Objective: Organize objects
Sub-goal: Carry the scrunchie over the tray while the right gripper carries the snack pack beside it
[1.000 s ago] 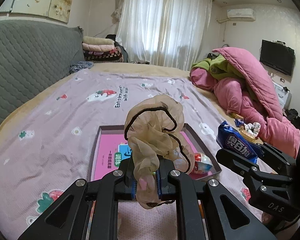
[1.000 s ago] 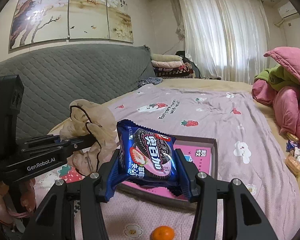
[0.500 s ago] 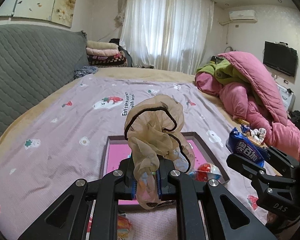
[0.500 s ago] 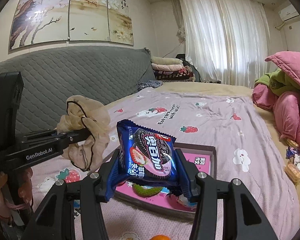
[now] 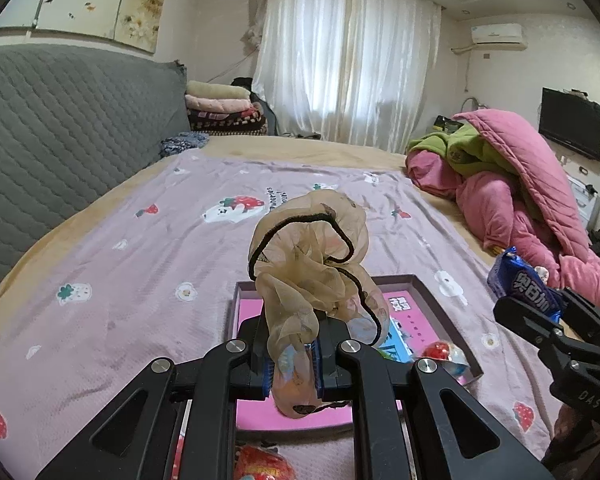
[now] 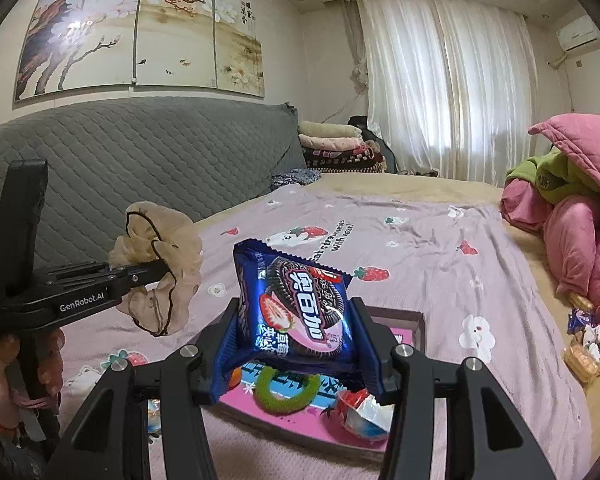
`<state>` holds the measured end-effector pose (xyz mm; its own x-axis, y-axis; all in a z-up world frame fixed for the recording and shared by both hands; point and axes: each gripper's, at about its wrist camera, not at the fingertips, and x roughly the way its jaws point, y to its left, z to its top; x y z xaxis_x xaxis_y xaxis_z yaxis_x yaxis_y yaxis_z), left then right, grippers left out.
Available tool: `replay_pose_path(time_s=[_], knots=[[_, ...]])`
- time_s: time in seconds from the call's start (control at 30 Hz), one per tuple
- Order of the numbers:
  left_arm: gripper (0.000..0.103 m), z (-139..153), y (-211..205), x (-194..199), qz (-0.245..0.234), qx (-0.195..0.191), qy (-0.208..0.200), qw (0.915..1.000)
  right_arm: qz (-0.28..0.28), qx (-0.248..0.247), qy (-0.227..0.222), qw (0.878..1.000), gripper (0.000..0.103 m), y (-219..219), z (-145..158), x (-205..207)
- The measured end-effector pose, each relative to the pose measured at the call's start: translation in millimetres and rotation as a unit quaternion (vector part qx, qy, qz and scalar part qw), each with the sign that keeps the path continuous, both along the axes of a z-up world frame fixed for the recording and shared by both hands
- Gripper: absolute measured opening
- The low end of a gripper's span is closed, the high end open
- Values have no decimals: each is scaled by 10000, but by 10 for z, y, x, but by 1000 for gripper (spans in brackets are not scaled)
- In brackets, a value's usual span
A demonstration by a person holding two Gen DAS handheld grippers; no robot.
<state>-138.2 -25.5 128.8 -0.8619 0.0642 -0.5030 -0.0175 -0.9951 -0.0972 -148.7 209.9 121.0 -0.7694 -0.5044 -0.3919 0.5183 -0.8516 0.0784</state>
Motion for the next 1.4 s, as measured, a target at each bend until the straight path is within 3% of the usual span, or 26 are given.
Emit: replay_pose_path(time_s=[1.4], knots=[[14,-856,-230,-517,182,300,-669,9971,73,661,-650,9957,52,-388,-734,-376]])
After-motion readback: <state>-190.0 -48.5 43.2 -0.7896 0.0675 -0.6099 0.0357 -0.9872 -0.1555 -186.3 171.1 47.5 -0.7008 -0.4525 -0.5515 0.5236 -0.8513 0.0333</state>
